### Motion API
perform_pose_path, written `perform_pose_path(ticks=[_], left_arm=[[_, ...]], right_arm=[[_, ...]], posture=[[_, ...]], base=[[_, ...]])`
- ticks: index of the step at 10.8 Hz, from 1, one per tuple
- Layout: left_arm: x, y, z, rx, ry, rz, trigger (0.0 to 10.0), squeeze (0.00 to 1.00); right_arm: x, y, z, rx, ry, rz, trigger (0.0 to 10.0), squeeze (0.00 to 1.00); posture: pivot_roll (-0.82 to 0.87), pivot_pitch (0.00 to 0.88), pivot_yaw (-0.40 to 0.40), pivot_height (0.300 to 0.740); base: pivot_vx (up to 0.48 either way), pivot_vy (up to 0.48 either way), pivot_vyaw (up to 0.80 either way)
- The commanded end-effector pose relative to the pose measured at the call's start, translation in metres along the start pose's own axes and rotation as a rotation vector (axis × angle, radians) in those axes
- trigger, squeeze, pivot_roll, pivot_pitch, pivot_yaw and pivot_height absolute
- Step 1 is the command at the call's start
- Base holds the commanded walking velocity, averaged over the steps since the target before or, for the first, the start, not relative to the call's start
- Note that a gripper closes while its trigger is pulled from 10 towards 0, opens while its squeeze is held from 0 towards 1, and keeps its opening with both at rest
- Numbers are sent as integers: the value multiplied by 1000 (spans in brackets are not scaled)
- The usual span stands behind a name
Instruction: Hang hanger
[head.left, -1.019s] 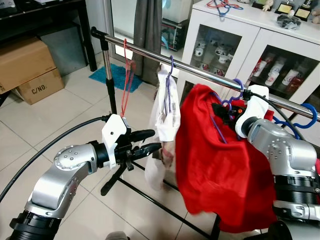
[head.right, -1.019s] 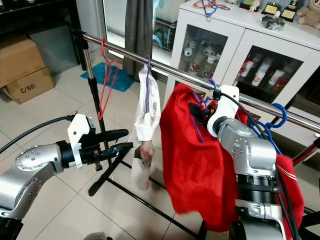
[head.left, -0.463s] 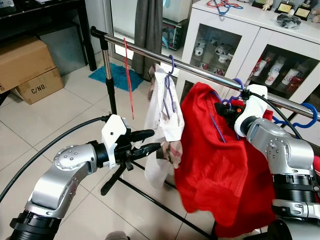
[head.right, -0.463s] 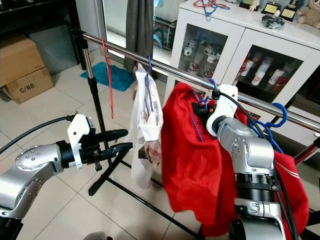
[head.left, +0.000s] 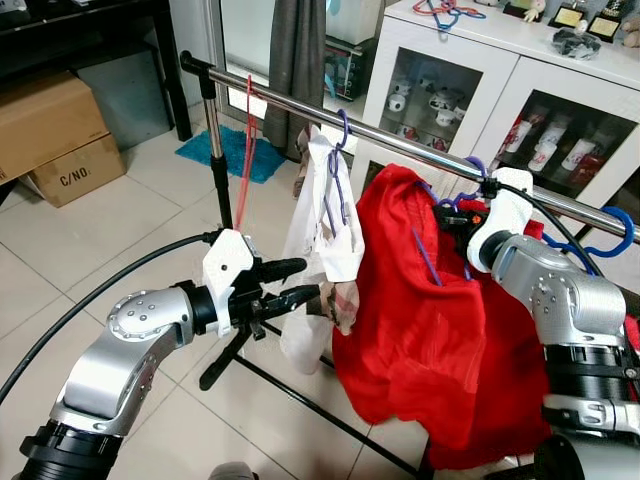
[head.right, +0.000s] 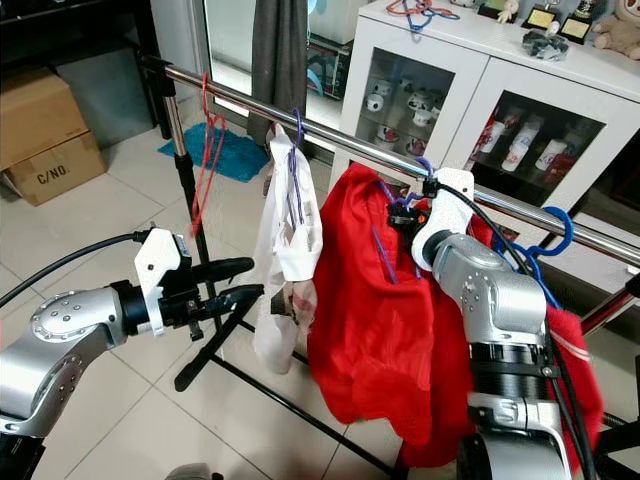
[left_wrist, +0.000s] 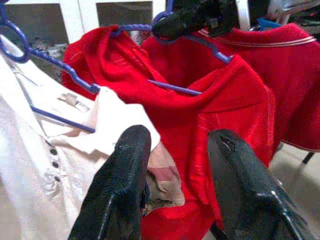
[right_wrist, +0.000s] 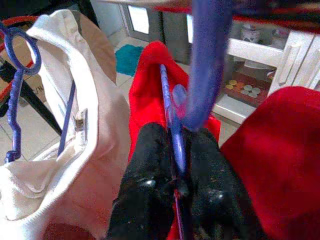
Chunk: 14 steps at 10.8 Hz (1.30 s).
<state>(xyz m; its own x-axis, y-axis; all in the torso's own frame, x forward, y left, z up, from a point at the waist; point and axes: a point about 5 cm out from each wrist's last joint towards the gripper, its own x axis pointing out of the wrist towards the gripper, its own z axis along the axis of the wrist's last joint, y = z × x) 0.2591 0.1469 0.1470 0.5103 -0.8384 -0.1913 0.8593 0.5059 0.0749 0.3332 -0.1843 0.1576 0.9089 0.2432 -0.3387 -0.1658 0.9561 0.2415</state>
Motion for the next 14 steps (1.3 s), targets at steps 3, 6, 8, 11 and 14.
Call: perform_pose_path(ticks=[3, 6, 8, 11, 14], left_arm=[[6, 5, 3, 27, -3, 42, 10000, 0], [7, 6, 3, 23, -20, 90, 10000, 0], [6, 8, 4, 21, -37, 137, 10000, 0], [4, 6, 4, 3, -51, 155, 10000, 0], [2, 4, 2, -10, -54, 162, 10000, 0]], right_arm=[[0, 0, 6, -14, -16, 8, 0, 0], [-2, 1, 10, -17, -33, 11, 0, 0], [-9, 2, 18, -25, -67, 12, 0, 0], [-31, 5, 28, -36, -131, 13, 0, 0], [-45, 13, 15, -41, -112, 53, 0, 0]], posture=[[90, 0, -114, 740], [89, 0, -110, 740], [93, 0, -112, 740], [88, 0, -112, 740], [91, 0, -118, 740]], base=[[0, 0, 0], [0, 0, 0], [0, 0, 0], [0, 0, 0], [0, 0, 0]])
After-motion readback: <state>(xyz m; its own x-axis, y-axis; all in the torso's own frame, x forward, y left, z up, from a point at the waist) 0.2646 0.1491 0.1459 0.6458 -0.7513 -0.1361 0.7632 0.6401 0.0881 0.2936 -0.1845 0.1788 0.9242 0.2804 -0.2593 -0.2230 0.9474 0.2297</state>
